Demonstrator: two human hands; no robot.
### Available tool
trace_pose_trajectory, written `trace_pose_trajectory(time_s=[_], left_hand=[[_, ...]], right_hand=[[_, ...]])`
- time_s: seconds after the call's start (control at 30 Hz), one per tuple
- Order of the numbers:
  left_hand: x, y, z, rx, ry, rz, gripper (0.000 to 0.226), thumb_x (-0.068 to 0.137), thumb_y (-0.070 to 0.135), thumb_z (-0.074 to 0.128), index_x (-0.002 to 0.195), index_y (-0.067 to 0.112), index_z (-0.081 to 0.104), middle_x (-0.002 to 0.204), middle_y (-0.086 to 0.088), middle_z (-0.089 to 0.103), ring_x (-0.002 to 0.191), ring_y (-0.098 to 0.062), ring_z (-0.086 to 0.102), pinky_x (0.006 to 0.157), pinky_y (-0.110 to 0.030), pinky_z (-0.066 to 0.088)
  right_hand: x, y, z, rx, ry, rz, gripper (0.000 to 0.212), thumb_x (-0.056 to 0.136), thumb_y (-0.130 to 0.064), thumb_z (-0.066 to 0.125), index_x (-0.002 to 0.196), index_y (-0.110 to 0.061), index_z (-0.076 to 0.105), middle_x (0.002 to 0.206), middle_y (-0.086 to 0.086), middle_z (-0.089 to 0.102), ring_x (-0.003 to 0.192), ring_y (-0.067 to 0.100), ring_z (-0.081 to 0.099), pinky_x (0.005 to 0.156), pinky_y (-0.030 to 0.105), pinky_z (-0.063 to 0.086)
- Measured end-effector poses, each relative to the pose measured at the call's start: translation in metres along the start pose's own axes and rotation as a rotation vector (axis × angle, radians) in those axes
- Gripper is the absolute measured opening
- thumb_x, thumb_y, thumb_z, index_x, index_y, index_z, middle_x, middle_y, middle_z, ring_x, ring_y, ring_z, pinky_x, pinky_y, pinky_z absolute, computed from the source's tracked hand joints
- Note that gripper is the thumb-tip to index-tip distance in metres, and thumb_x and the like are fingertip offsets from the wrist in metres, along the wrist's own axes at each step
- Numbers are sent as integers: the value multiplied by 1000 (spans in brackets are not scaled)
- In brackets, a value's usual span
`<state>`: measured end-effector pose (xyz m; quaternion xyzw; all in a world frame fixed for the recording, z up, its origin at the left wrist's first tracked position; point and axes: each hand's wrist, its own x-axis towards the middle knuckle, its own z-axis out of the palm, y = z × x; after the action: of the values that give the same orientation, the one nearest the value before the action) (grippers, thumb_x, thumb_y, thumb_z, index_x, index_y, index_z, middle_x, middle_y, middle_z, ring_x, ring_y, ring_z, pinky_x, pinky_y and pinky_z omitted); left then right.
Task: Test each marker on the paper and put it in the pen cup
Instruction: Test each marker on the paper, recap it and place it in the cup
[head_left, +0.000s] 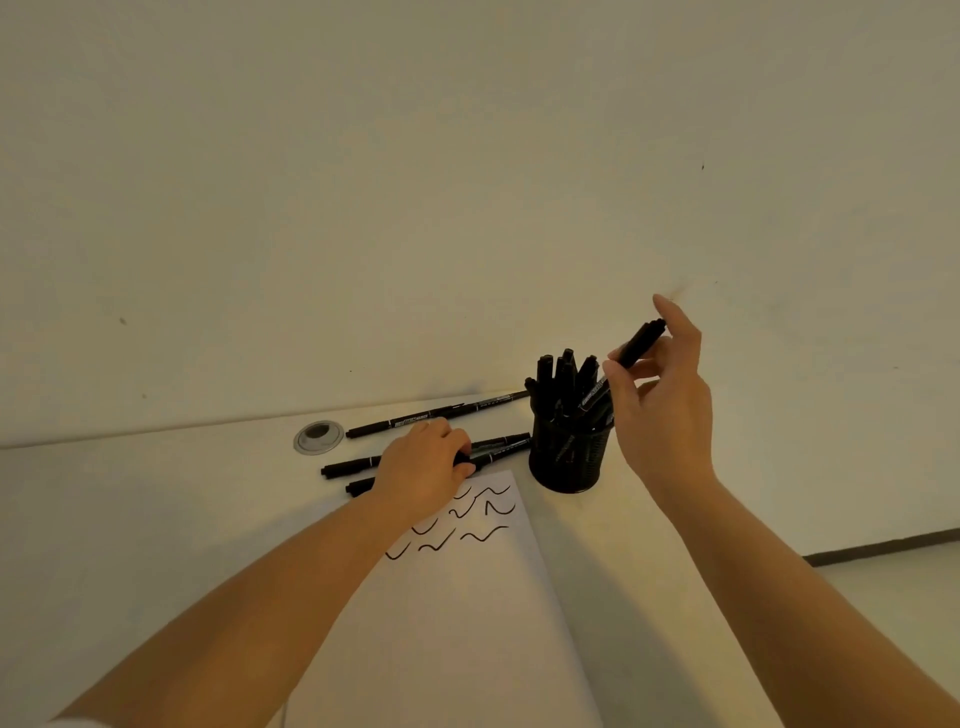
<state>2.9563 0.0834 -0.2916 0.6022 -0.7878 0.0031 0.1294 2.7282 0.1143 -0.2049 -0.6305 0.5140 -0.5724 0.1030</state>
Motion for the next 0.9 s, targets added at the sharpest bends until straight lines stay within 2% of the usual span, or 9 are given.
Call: trace_pose_trajectory(time_s=[0.1,0.23,0.4,0.5,0.57,0.7,0.83,0.9], left_hand=[[4,3,1,1,2,-25,27,91,41,47,110,24,55,106,2,52,101,-17,47,69,-28,39],[8,9,2,16,-31,-18,29,92,41,46,111,23,56,106,0,54,100,-18,49,71,-32,43],[9,12,4,114,-50,24,31,93,40,43,116,22,54,108,-2,56,100,-21,51,66,-31,38],[8,12,7,102,-24,19,30,93,37,42,115,20,53,110,-1,54,99,-19,51,68,-31,40],[5,11,9,43,15,-12,28,94,36,42,113,20,53,109,1,54,99,-17,51,70,-30,42],[-1,5,5,-52,111,-106,22,95,32,40,106,20,55,104,2,56,89,-13,50,69,-28,43],[-12,-3,-6,-113,120,-218,18,97,31,37,103,19,49,83,2,58,70,-15,51,59,-29,40],[-22,-4,-13,-197,102,-269,18,97,31,36,103,19,48,77,3,57,66,-16,53,56,-30,40]], right_hand=[[-3,8,4,-65,-47,-19,61,88,-16,57,130,-44,23,87,-13,59,73,3,59,60,18,43],[-8,15,12,-119,-101,-36,51,87,-16,58,128,-36,34,94,-2,59,82,12,56,72,25,43],[-12,18,19,-293,-124,-94,41,84,-19,63,122,-25,49,91,-6,44,80,17,48,72,26,37],[-15,19,21,-342,-121,-142,38,81,-17,67,117,-18,56,88,-7,41,81,22,51,72,27,37],[-17,19,21,-349,-91,-181,37,78,-14,70,114,-14,58,86,-5,46,79,24,53,70,28,39],[-22,21,21,-418,-87,-351,33,73,-8,74,104,-8,63,88,5,67,80,29,58,66,36,50],[-23,24,22,-471,-85,-401,33,73,-7,74,105,-6,64,93,8,68,82,32,59,66,42,52],[-26,21,22,-498,-49,-383,33,76,-10,71,108,-6,64,99,9,67,91,32,57,71,43,51]])
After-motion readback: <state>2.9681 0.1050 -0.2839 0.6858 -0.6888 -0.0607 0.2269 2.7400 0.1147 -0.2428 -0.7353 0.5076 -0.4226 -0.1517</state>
